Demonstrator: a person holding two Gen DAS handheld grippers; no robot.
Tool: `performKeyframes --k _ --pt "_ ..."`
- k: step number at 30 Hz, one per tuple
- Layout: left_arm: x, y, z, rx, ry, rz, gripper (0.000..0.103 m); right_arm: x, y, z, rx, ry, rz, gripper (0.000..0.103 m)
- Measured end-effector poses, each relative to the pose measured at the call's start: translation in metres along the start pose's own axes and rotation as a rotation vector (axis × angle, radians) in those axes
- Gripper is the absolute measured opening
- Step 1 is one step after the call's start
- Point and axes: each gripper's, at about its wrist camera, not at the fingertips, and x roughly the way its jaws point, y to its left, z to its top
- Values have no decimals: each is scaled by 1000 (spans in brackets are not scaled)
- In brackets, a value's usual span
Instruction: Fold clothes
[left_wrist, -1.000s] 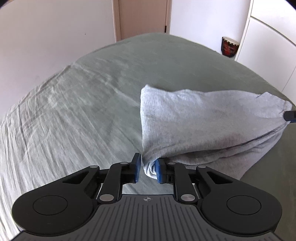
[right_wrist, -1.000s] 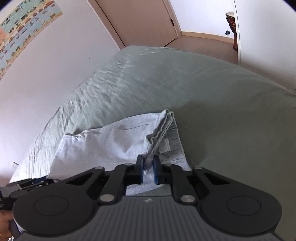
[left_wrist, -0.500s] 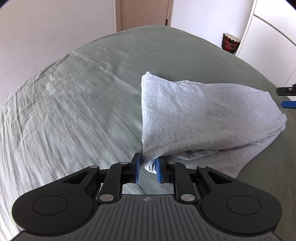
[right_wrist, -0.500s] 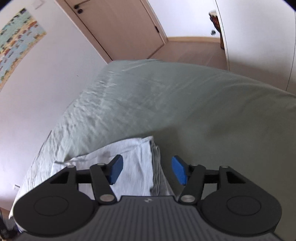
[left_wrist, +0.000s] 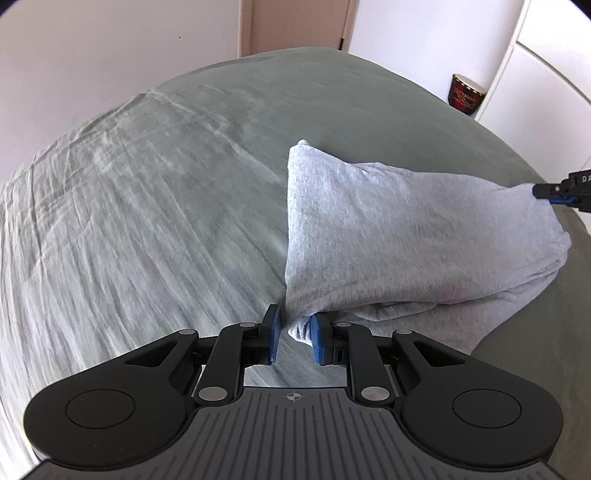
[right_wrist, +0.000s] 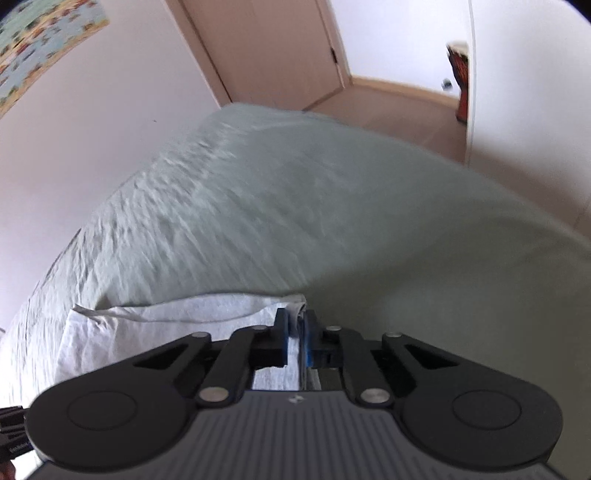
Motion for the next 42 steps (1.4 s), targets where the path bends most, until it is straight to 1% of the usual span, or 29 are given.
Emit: performKeyframes --k 1,4,7,8,11,13,14,15,16,17,18,20,21,23,24,25,28,32,37,40,41,42 --pt "0 0 -1 -7 -2 2 17 -1 2 4 -13 -19 -11 5" --pt "0 2 -3 -29 -9 4 19 7 -2 8 -4 -5 -40 4" --pt "-3 4 -4 -35 -11 5 23 18 -4 3 -4 28 -64 4" --pt "-3 5 -4 -38 -11 4 26 18 -4 1 2 25 -62 5" --pt "-5 10 -4 -55 -12 -4 28 3 -5 -4 50 -18 -24 6" --pt "-5 7 -4 -47 -14 8 28 -12 4 -13 66 -29 55 7" --pt "-4 6 -4 -44 -16 12 28 -15 8 -17 62 -17 71 7" --pt "-5 6 -4 -42 -18 15 28 -19 17 -28 31 -1 70 8" --pt "-5 6 -4 -40 -19 14 28 -23 18 -34 31 2 65 16" --pt "-6 7 -5 -40 -19 10 28 -26 17 -40 37 3 60 22" --pt "-6 8 -6 -40 -18 6 28 -29 16 -45 43 4 54 23" --pt "-7 10 -6 -40 -15 0 29 -37 -5 -56 149 5 89 25" --pt "-6 10 -6 -40 -13 1 29 -41 -16 -61 201 6 110 28" --pt "-6 8 -5 -41 -10 7 29 -44 -25 -65 245 9 109 42" --pt "-5 8 -5 -41 -9 9 29 -45 -30 -69 269 11 107 45" --pt "-5 7 -4 -42 -7 12 29 -46 -35 -73 293 14 106 45" --pt "-5 6 -4 -41 -8 15 29 -46 -41 -79 354 17 149 45" --pt "-4 7 -3 -48 -1 13 29 -43 -34 -76 376 10 177 45" --pt "-3 6 -2 -42 1 18 29 -42 -27 -72 369 31 128 45" --pt "-2 6 -2 -40 1 18 29 -42 -29 -74 382 33 116 45" --pt "-2 6 -2 -40 1 18 29 -42 -30 -74 389 34 112 43" --pt "-2 5 -2 -39 1 18 29 -40 -31 -74 402 37 110 39"
